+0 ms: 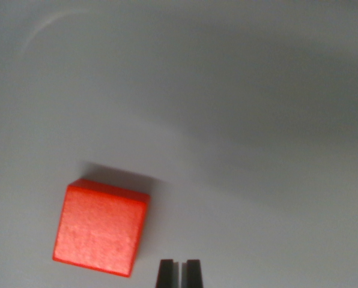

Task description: Reach red block

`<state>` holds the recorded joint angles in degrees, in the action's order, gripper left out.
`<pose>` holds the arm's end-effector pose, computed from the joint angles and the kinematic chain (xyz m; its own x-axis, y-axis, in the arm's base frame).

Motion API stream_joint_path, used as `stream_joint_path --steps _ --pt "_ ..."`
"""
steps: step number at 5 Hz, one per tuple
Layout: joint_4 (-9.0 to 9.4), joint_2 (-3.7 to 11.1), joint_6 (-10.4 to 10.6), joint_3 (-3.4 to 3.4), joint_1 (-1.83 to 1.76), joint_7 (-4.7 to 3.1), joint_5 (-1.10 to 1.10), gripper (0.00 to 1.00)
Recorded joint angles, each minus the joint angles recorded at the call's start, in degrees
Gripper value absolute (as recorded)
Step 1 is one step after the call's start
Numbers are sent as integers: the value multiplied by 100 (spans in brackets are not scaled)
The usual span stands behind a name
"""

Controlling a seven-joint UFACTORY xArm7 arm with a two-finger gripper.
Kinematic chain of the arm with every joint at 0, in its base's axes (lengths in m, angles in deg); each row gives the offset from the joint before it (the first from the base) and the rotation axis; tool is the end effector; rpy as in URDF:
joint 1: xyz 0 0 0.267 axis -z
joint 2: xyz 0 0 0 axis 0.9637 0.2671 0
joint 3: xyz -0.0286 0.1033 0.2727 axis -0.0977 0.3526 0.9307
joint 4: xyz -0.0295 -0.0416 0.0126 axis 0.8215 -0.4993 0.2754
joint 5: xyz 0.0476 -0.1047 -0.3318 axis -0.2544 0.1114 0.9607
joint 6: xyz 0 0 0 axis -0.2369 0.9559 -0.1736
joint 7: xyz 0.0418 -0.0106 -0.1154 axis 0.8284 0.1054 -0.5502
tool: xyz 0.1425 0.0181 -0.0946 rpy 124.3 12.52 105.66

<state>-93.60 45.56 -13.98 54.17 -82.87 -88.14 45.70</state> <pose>0.5280 0.1252 0.0948 0.9608 0.2670 -0.0748 0.2666 -0.9637 -0.0154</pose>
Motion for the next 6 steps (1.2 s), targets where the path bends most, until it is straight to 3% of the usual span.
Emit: stream_joint_path --steps 1,2,3,4,5,6 --pt "84 135 209 50 -57 -14 -7 0" --pt "84 135 209 50 -57 -14 -7 0" --pt "158 255 393 93 -107 -26 -13 0" --pt "158 255 393 93 -107 -26 -13 0" --pt "220 354 547 130 -149 -36 -18 0" --pt "220 354 547 130 -149 -36 -18 0"
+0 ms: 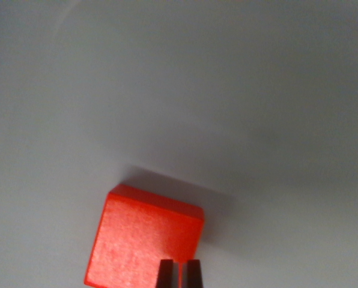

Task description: Reach red block

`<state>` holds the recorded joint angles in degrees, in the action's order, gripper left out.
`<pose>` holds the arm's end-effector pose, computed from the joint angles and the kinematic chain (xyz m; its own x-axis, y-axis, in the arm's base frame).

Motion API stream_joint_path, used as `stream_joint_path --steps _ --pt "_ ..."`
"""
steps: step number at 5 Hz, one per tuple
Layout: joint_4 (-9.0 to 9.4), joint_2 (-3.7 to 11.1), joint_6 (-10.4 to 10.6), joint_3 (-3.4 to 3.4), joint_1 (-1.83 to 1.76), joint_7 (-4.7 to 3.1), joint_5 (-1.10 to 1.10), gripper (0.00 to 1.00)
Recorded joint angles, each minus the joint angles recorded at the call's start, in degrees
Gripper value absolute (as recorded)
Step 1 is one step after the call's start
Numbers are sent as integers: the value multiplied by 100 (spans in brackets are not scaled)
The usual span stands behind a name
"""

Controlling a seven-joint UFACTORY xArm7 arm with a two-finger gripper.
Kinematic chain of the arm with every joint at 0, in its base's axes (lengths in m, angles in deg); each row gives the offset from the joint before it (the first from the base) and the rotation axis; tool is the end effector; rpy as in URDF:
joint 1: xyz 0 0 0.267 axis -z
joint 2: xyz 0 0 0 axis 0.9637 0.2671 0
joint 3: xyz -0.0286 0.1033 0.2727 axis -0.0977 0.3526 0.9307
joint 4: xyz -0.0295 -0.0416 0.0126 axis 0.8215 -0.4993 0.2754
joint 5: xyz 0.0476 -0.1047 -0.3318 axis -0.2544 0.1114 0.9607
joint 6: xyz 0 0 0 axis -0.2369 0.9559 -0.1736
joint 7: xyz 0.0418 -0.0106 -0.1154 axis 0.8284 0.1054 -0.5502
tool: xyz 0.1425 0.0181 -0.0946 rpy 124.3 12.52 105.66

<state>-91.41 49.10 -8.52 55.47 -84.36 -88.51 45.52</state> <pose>0.5183 0.1534 0.0532 0.9454 0.3164 -0.0774 0.3146 -0.9486 -0.0358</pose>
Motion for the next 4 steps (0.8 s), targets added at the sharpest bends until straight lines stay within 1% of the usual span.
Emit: stream_joint_path --steps 1,2,3,4 --pt "48 78 120 29 -33 -8 -4 0" --pt "48 78 120 29 -33 -8 -4 0" --pt "80 129 199 47 -54 -13 -7 0" --pt "80 129 199 47 -54 -13 -7 0"
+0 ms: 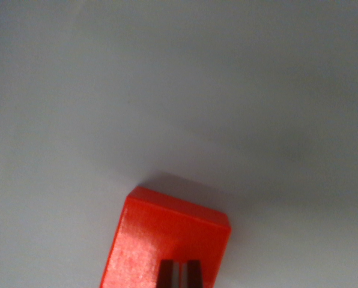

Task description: Reach red block

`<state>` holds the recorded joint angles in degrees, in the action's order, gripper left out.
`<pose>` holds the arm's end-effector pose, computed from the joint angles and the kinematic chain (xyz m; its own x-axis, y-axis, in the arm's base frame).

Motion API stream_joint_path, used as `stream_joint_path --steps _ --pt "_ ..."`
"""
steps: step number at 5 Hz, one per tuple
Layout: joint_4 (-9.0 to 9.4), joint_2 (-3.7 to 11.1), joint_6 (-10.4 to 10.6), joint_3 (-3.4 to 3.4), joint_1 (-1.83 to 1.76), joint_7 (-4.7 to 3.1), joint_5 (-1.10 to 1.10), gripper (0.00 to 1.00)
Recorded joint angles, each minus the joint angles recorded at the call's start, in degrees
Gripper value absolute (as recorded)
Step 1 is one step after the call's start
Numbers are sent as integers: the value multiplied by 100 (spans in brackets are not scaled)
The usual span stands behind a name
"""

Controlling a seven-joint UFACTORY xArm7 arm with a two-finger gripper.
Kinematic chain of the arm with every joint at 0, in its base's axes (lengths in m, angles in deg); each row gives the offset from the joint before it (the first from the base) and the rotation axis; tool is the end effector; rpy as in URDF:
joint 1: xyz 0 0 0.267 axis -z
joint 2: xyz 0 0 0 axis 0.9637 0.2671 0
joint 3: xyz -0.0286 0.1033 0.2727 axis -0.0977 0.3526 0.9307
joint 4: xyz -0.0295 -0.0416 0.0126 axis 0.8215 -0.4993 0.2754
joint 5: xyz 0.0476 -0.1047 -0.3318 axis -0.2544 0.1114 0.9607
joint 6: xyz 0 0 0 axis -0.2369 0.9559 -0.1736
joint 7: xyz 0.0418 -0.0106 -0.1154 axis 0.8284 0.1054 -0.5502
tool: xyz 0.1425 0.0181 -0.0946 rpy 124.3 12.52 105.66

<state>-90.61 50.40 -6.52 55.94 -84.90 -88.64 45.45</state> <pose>0.5135 0.1634 0.0383 0.9395 0.3336 -0.0782 0.3310 -0.9426 -0.0438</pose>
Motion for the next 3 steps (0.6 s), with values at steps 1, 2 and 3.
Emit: stream_joint_path --steps 1,2,3 --pt "17 27 42 10 -11 -3 -1 0" --pt "17 27 42 10 -11 -3 -1 0" --pt "18 30 46 11 -12 -3 -2 0"
